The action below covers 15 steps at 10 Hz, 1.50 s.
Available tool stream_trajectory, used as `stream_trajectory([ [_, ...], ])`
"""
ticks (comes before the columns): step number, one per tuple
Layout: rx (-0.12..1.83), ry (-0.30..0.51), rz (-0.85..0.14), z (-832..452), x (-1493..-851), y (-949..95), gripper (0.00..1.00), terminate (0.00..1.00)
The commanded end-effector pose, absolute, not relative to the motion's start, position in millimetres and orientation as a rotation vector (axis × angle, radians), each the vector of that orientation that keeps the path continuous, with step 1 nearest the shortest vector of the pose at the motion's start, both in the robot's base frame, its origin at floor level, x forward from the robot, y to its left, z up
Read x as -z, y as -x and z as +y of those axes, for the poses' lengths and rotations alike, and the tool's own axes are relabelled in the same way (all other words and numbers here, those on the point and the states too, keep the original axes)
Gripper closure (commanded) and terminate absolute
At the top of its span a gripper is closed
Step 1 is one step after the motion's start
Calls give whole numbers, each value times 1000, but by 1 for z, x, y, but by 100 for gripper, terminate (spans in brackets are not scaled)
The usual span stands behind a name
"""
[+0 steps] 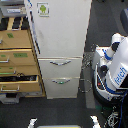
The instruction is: Opening the fridge
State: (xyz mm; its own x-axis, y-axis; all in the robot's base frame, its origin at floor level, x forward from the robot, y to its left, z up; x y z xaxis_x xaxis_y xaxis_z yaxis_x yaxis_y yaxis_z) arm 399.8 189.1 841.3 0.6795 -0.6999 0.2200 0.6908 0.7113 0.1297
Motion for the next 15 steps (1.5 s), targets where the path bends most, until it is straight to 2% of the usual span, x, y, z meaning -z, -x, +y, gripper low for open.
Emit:
stream_trajectory([
  [1,778,16,-245,190,-845,-405,0,0],
  [2,778,80,-226,190,-855,-418,0,0],
  [4,771,105,-229,188,-868,-436,0,0],
  [8,715,80,-285,181,-903,-499,0,0],
  [15,697,40,-306,154,-950,-573,0,0],
])
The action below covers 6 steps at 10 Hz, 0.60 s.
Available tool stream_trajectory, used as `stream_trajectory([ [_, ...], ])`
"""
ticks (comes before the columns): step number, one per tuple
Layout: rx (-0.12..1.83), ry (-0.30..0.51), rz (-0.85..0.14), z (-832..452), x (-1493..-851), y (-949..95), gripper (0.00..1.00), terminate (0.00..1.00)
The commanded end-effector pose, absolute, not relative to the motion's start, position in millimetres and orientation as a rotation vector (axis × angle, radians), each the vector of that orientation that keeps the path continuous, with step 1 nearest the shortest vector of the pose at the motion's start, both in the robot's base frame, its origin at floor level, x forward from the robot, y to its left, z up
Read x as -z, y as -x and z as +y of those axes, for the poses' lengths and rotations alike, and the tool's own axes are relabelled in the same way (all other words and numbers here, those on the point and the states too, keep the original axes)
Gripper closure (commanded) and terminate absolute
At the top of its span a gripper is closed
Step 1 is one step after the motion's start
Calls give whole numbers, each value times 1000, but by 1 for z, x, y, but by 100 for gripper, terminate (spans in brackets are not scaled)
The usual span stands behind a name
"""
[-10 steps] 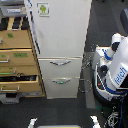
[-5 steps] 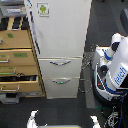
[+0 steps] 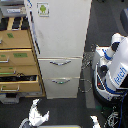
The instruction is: Opening the fridge
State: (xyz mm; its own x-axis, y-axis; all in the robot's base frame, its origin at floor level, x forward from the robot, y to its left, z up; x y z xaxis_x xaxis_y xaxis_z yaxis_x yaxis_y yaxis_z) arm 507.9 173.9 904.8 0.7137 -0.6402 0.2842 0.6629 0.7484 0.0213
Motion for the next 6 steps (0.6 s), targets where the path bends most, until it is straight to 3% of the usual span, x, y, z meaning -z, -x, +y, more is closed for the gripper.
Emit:
stream_trajectory([
  [1,664,30,-303,158,-960,-593,0,0],
  [6,488,-14,-268,182,-997,-657,0,0],
])
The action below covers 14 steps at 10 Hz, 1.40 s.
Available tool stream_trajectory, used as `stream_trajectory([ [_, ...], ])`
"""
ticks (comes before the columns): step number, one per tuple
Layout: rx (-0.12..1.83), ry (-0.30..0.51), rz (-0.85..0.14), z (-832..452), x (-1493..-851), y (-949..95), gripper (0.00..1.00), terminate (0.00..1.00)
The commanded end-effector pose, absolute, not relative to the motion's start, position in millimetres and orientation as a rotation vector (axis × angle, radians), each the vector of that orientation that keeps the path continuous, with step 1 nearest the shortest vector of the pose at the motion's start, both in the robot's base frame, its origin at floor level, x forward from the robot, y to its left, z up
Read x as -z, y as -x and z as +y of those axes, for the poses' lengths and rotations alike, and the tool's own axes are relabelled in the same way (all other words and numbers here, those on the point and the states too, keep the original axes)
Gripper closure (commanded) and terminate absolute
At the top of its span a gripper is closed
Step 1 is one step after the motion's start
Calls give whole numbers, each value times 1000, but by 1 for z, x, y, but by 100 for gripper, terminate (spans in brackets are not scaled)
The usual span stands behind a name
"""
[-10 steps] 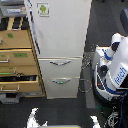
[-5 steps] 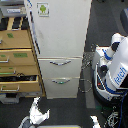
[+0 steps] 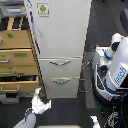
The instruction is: Opening the fridge
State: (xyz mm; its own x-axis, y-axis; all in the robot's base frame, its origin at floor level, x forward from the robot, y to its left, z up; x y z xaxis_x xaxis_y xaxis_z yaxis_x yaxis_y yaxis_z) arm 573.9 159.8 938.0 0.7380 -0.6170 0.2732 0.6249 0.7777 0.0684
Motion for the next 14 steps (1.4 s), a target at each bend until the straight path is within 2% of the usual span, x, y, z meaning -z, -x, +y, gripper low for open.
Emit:
stream_trajectory([
  [1,457,-16,-269,187,-1004,-667,0,0],
  [7,293,44,-226,184,-1028,-751,0,0],
  [12,242,3,-233,204,-1053,-788,0,0],
  [14,229,-47,-225,221,-1060,-807,0,0],
])
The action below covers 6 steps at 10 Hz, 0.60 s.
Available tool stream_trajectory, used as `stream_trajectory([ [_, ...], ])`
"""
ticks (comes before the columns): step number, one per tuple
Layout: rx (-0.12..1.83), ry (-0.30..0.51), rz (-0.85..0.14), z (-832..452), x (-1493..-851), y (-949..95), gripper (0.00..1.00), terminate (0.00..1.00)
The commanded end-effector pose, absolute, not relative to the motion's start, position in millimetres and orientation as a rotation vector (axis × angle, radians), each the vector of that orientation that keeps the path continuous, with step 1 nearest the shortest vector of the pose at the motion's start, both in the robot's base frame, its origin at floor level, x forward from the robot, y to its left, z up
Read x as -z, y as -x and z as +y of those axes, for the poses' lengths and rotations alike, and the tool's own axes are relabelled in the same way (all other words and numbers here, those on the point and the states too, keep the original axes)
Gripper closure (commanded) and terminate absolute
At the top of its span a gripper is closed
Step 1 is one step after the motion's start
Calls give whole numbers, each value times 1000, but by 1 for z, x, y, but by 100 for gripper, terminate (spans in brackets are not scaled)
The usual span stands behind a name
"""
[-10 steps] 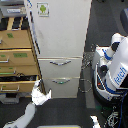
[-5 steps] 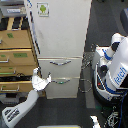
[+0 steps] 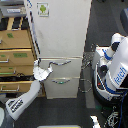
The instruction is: Opening the fridge
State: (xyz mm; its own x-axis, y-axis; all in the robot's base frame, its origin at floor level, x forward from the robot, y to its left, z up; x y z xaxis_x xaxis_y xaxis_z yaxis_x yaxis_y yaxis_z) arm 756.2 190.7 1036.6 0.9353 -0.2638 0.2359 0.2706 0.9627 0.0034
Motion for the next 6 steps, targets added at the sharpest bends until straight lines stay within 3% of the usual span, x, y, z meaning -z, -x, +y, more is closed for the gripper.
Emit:
stream_trajectory([
  [1,228,-73,-223,229,-1066,-815,0,0],
  [6,193,-109,-202,260,-1074,-859,0,0],
])
